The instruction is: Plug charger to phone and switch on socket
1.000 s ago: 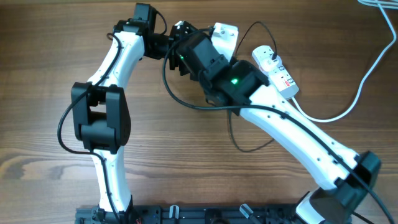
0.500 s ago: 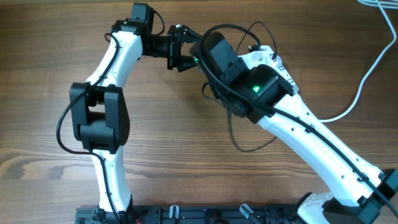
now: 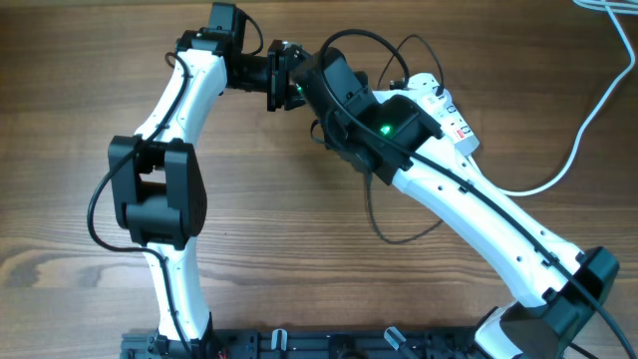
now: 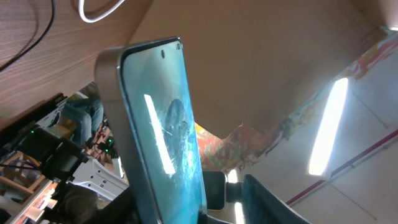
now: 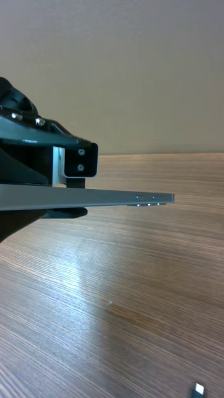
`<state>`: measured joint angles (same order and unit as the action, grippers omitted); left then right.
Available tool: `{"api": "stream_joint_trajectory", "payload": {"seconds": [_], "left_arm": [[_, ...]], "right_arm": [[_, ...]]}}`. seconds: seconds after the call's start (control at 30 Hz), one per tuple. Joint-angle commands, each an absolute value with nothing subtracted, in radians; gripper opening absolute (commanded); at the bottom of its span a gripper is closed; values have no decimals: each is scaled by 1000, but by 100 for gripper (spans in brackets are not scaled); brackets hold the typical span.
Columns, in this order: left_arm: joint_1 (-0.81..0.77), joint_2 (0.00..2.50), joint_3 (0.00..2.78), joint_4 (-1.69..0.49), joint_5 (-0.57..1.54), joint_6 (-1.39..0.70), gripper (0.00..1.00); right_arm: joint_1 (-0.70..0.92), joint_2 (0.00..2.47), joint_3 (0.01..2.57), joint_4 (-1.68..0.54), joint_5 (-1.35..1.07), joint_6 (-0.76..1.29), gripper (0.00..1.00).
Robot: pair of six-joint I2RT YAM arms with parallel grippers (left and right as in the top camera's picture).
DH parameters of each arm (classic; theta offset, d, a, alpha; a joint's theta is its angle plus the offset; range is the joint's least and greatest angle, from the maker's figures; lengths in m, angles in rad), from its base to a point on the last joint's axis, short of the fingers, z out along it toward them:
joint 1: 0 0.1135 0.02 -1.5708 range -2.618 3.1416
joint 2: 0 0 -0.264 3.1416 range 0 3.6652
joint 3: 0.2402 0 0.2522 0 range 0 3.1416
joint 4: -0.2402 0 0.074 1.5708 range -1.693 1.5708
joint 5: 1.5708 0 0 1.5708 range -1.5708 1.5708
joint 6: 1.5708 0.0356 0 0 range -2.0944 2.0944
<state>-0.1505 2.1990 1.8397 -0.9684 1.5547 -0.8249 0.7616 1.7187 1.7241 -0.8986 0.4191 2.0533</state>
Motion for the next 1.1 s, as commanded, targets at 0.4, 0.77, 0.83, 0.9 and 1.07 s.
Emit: {"api": "stream_joint_trajectory", "payload": {"seconds": [0.4, 0.77, 0.83, 0.9, 1.07], "left_arm": [[-154, 2158, 1857, -988, 1577, -820, 4], [-154, 2158, 1857, -931, 1433, -815, 4], [-152, 2158, 1857, -931, 1318, -787, 4], [-152, 2158, 1857, -937, 1245, -719, 4], [-153, 2158, 1857, -962, 1229, -605, 4]], "right_arm": [[759, 1730, 1739, -866, 259, 1910, 12], [726, 1603, 1741, -870, 264, 1368, 93], [684, 1530, 1741, -901, 264, 1177, 99], [613, 1478, 1741, -1008, 259, 1095, 99], [376, 1476, 1740, -1282, 145, 838, 100]]}}
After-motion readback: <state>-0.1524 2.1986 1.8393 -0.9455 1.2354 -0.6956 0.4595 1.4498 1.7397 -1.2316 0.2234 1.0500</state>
